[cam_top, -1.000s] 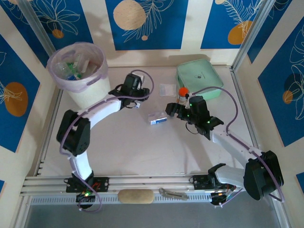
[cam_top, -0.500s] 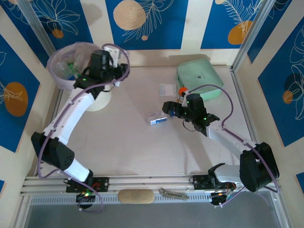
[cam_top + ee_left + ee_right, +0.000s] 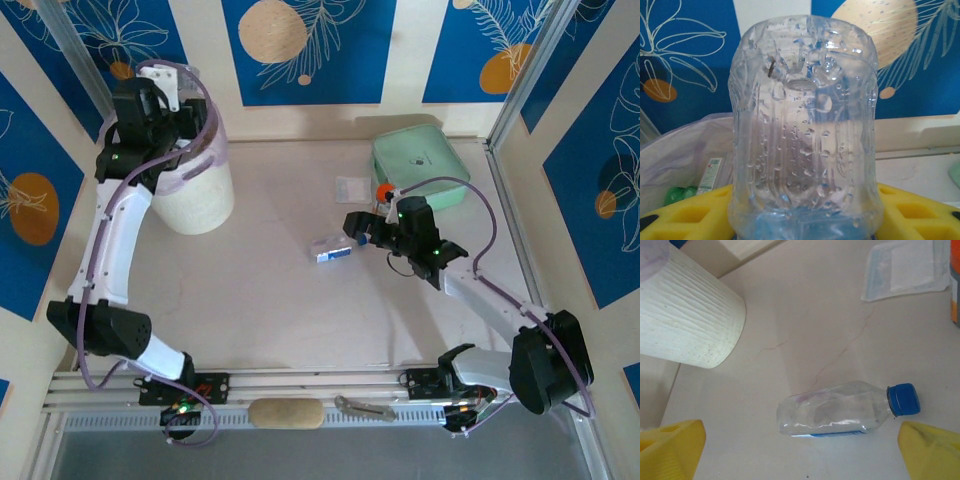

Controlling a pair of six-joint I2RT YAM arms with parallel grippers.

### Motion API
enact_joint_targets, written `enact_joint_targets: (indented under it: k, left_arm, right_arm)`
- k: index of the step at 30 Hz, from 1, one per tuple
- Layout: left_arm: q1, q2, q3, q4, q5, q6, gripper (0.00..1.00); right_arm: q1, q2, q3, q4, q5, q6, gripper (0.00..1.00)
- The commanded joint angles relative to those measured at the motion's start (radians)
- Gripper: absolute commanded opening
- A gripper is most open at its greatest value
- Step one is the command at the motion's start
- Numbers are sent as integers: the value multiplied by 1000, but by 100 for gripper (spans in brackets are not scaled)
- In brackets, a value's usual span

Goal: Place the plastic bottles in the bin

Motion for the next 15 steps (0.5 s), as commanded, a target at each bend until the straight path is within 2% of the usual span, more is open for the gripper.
enact_joint_targets:
  k: [1, 8, 15]
  left_arm:
    - [43, 71, 59, 12, 3, 11, 43]
    - [66, 233, 201, -79, 25, -10, 44]
    - [66, 296, 228, -125, 2, -21, 46]
  right_arm:
    - [-4, -44, -2, -29, 26, -8, 99]
    - [-10, -102, -25, -59, 52, -14, 99]
    - [-22, -136, -44, -70, 57, -14, 99]
